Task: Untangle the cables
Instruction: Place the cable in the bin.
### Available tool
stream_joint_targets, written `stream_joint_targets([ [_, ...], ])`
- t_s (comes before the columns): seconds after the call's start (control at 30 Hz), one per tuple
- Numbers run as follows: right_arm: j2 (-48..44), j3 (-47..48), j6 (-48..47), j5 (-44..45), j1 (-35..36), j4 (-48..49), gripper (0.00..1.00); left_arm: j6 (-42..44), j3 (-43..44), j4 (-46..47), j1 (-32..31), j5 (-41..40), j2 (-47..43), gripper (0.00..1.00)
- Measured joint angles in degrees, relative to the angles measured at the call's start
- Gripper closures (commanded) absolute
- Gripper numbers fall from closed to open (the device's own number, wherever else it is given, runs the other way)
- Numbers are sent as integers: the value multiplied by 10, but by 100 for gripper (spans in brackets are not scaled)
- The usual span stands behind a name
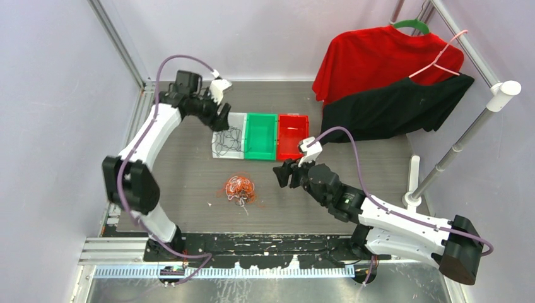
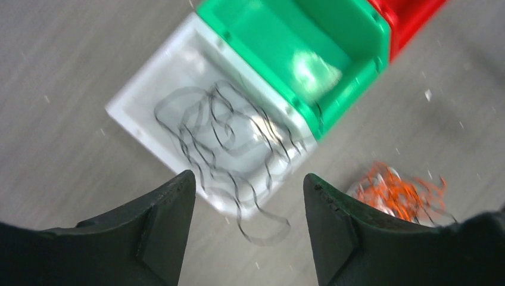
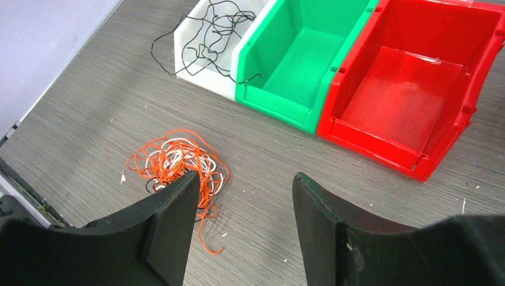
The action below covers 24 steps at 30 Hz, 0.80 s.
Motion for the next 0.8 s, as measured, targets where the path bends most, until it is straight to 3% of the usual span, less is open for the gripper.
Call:
stream_joint_targets([
  [0.13, 8, 0, 1, -9, 0, 1, 36, 45, -97, -49, 16, 8, -110, 36],
  [0.3, 21, 0, 4, -22, 0, 1, 36, 74, -163, -90, 28, 11, -169, 44],
  [0.4, 26, 0, 8, -29, 0, 1, 36, 76, -211, -92, 31, 11, -175, 61],
  [0.47, 27, -2, 11, -31, 0, 2, 36, 71, -238, -91, 31, 8, -174, 67],
  [0.8, 28, -3, 13, -31, 0, 4, 36, -23, -251, -12, 31, -30, -118, 67],
])
